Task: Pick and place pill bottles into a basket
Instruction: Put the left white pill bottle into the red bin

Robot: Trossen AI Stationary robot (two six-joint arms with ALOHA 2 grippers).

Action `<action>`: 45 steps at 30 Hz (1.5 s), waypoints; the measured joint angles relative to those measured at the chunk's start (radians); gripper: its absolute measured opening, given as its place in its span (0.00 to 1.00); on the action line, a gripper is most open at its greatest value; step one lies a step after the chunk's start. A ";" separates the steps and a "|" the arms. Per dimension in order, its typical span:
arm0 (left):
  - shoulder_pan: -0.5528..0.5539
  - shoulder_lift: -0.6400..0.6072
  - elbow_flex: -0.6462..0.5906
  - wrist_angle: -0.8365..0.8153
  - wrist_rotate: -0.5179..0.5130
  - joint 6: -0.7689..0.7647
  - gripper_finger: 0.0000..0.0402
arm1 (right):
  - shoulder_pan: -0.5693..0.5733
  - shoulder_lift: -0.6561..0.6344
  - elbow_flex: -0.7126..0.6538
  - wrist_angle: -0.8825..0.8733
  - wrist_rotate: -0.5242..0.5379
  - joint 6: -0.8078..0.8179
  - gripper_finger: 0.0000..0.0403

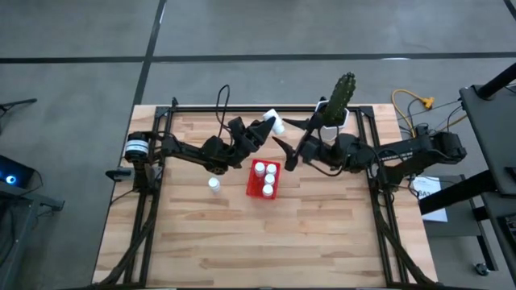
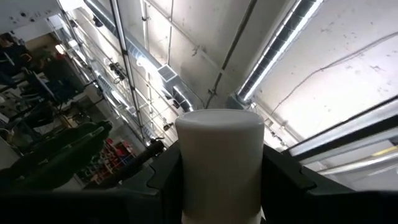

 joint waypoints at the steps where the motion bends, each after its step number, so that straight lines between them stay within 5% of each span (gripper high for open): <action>1: 0.000 0.000 -0.001 0.001 0.009 0.001 0.35 | 0.000 0.001 0.000 0.002 -0.007 -0.003 0.70; 14: 0.000 0.000 -0.003 0.000 0.029 0.000 0.35 | -0.001 0.002 0.000 0.003 -0.007 -0.034 0.62; 29: 0.000 0.000 -0.003 0.005 0.028 0.001 0.35 | -0.012 0.000 0.000 0.005 0.043 -0.030 0.41; 45: -0.001 0.000 -0.006 -0.006 0.024 -0.004 0.35 | -0.009 -0.004 -0.001 0.015 0.041 -0.062 0.49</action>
